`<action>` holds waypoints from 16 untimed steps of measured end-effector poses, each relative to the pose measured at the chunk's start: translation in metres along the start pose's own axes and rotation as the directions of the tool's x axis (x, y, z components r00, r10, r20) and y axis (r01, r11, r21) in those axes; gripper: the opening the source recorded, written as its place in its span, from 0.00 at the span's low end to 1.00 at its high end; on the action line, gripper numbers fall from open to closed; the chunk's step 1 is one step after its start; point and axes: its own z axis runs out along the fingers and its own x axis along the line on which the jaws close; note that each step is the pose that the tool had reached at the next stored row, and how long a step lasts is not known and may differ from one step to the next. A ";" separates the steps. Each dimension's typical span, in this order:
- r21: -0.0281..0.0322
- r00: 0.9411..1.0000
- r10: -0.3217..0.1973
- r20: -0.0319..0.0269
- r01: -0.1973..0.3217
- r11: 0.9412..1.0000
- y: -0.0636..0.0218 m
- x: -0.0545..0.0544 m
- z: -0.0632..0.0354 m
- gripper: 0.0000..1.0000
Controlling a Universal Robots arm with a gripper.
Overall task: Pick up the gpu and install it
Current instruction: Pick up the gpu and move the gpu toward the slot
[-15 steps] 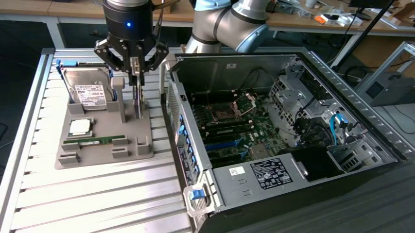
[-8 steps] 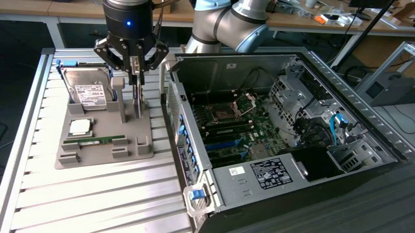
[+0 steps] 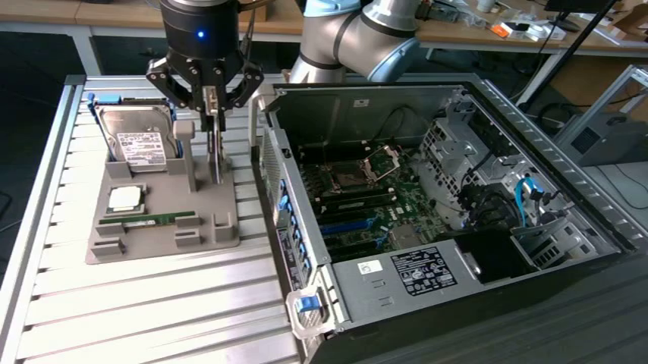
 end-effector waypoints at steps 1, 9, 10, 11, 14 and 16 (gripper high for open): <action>0.000 1.000 0.000 0.000 0.000 1.000 0.0000 0.000 -0.0003 0.27; -0.002 1.000 0.000 0.000 0.000 1.000 0.0001 0.000 -0.0024 0.27; -0.002 1.000 0.000 0.000 0.000 1.000 0.0001 0.000 -0.0027 0.27; -0.002 1.000 0.000 0.000 0.000 1.000 0.0001 0.000 -0.0029 0.27; -0.003 1.000 0.000 0.000 0.000 1.000 0.0002 0.000 -0.0035 0.27; -0.004 1.000 0.000 0.000 0.000 1.000 0.0002 0.000 -0.0047 0.27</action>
